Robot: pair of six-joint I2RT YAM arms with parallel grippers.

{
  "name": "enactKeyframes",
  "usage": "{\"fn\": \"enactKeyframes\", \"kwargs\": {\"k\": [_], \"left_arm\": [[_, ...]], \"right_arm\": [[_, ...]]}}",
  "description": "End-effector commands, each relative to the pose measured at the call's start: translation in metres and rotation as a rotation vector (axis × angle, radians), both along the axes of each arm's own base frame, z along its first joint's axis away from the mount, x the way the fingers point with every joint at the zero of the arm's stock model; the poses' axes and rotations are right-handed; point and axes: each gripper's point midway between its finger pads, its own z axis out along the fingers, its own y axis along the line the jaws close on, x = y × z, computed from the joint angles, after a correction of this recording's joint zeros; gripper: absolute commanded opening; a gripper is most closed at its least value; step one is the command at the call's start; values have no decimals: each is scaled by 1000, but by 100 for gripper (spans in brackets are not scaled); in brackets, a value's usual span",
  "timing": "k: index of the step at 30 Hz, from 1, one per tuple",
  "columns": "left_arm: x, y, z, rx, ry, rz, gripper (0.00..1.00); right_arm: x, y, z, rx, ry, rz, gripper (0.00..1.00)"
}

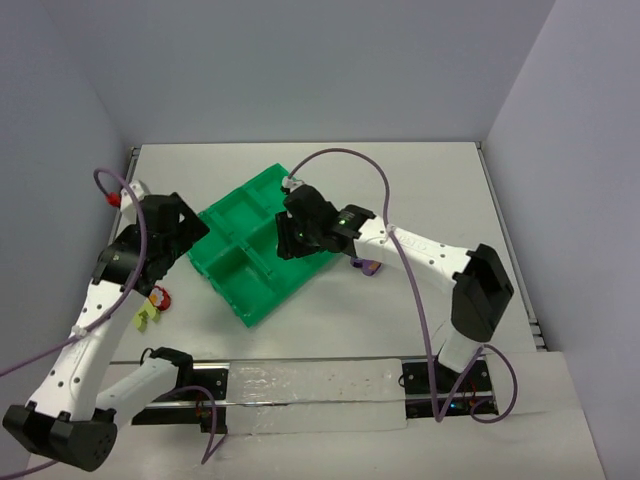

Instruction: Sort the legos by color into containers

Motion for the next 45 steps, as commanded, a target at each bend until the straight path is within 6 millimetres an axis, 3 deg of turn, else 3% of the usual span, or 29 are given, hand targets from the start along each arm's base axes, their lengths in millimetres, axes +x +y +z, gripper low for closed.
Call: {"fn": "enactKeyframes", "kwargs": {"k": [1,2,8,12,20,24,28,37,42,45], "left_arm": [[-42,23,-27,-37,124,162,97],[-45,26,-28,-41,132,184,96],[-62,46,-45,-7,227,315,96],[-61,54,-51,40,285,359,99],[-56,71,-52,153,334,437,99],[-64,92,-56,252,368,547,99],[-63,99,-60,300,403,580,99],[-41,108,-80,124,363,704,98],[-39,143,-99,3,333,864,95],[-37,153,-116,-23,372,939,95]], "right_arm": [[23,24,9,18,-65,-2,24],[23,26,12,24,-70,0,26],[31,38,-7,-2,-56,3,62],[35,40,-7,-9,-65,2,79],[31,36,25,24,-111,17,81],[25,17,37,17,-142,-1,81],[17,-3,40,8,-157,-20,82],[3,-38,47,-33,-174,-48,82],[2,-51,52,-54,-183,-67,82],[1,-53,52,-62,-176,-69,82]]}}
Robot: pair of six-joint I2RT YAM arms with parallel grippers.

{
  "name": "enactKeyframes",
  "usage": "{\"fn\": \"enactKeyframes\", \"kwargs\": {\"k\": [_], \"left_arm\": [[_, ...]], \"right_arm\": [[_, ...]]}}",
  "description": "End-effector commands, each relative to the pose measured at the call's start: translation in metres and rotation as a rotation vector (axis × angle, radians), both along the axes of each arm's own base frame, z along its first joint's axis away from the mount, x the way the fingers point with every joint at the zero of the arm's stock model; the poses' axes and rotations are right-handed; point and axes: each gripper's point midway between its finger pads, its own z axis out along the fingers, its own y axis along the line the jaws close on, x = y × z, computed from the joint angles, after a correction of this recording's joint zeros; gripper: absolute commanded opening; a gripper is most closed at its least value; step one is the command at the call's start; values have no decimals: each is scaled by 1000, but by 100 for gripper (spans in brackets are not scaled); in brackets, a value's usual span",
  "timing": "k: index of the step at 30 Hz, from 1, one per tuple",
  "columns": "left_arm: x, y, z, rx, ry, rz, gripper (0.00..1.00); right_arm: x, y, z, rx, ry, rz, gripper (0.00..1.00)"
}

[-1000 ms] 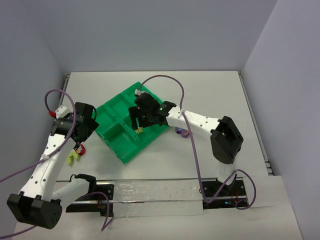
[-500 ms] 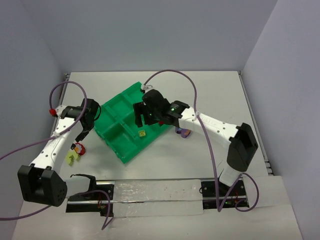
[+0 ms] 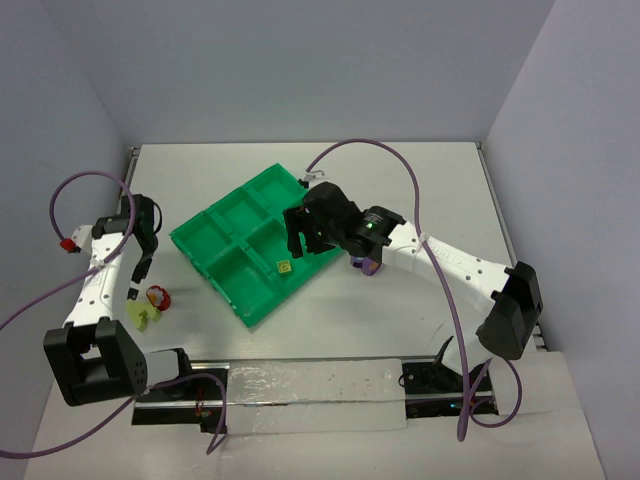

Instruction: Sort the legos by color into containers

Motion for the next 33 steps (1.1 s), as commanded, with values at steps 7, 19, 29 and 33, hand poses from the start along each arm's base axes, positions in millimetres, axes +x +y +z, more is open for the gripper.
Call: {"fn": "enactKeyframes", "kwargs": {"k": [7,19,29,33], "left_arm": [[24,5,-41,-92,-38,137,99],[49,12,-49,-63,-23,-51,99],[56,7,-69,-123,56,-90,93],[53,6,-55,-108,16,-134,98]], "right_arm": [[0,-22,16,-40,-30,-45,82],[-2,-28,3,-80,2,-69,82],[0,-24,-5,-97,21,-65,82],[1,-28,-8,-113,16,-71,83]]}}
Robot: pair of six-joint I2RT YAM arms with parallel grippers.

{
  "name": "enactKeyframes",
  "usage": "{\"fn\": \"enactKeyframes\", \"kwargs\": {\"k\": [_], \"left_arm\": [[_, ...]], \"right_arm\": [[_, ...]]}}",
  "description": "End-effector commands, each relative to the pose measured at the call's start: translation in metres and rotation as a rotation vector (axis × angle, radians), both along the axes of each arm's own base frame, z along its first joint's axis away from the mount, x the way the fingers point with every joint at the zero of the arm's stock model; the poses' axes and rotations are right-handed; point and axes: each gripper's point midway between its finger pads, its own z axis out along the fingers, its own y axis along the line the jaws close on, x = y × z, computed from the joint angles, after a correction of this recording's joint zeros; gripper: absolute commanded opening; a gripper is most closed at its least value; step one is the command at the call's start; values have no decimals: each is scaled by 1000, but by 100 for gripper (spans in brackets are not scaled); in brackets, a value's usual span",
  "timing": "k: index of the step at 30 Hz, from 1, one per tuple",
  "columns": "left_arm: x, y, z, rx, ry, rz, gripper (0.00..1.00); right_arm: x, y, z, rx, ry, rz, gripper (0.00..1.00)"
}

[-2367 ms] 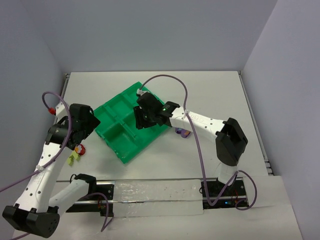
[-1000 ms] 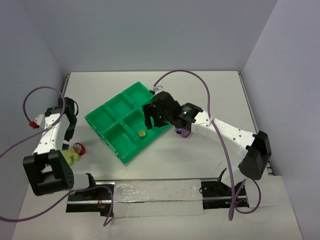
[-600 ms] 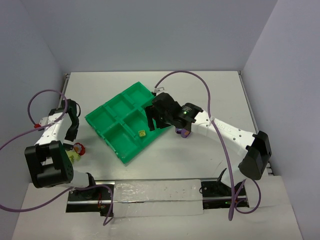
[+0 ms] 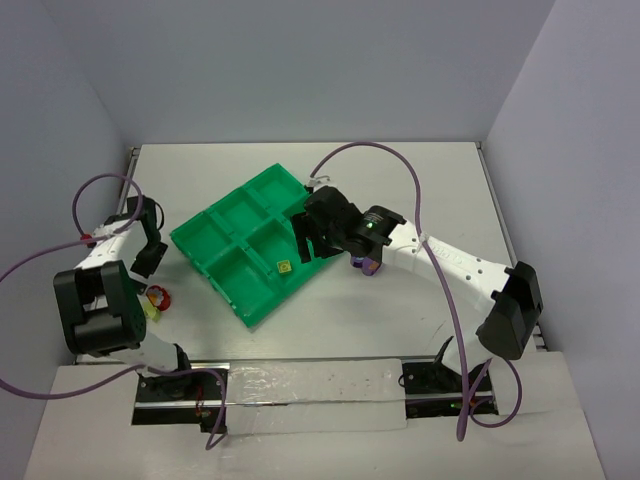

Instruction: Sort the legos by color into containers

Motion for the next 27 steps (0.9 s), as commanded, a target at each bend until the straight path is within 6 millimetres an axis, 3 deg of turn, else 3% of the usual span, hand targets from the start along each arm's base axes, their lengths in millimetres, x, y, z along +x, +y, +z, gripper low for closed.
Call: {"fn": "enactKeyframes", "kwargs": {"k": [1,6,9,16,20,27], "left_arm": [[10,3,28,18,-112,-41,98],[5,-1,50,23,-251,4,99],[-12,-1,52,33,-296,123,99],[-15,-4,45,6,-348,284,99],[-35,-2,39,34,-313,447,99],[-31,-10,29,-23,-366,565,95]], "right_arm": [[7,-4,6,-11,-24,-26,83],[6,-1,-1,-9,-9,-19,83],[5,2,-2,2,-3,-11,83],[5,0,0,-21,-6,2,83],[5,-2,-2,-48,0,9,83],[7,-6,-15,-94,49,-3,83]]}}
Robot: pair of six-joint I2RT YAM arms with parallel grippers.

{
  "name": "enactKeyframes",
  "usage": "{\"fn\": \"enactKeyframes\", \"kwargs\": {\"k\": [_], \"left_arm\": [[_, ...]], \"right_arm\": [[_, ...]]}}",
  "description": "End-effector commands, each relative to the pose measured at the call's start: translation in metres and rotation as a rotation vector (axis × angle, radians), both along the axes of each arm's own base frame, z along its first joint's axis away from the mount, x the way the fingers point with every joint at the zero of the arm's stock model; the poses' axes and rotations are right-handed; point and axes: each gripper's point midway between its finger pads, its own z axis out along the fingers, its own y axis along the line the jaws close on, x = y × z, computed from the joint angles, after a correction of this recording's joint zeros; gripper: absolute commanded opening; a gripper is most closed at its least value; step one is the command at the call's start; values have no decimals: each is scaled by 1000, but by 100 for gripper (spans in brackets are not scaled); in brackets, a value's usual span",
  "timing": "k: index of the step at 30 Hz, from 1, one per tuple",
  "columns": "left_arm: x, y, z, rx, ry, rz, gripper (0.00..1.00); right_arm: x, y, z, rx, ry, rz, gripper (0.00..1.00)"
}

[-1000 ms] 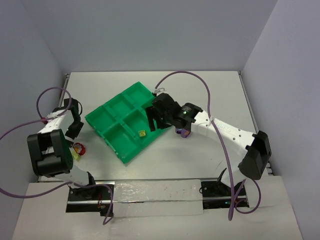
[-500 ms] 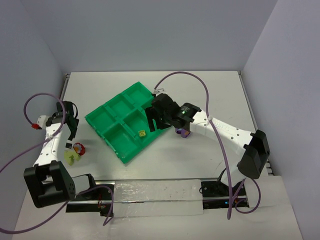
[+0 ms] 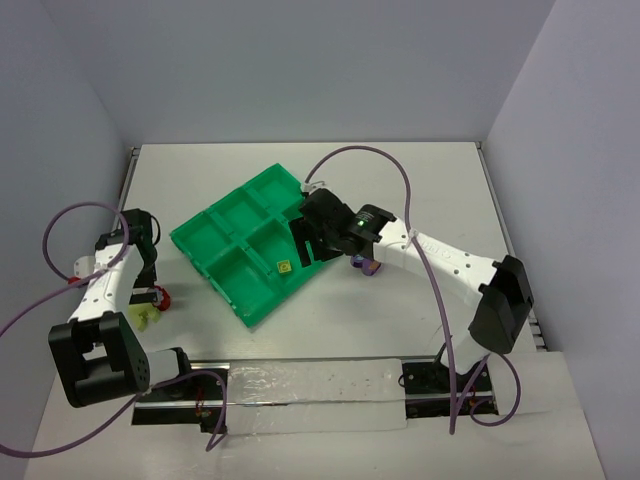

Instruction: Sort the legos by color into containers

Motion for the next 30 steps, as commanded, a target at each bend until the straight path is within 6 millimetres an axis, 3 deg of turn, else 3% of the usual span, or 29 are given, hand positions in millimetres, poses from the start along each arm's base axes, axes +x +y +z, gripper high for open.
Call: {"fn": "enactKeyframes", "kwargs": {"k": [1,10,30], "left_arm": [[-1,-3,-7,-31,-15,104,96],[12,-25,-29,-115,-8,68,99],[13,-21,-47,-90,-35,102,99]], "right_arm": [[8,-1,7,-19,1,-14,83],[11,-10,4,-79,19,-56,83],[9,-15,-3,-117,35,-60,83]]}}
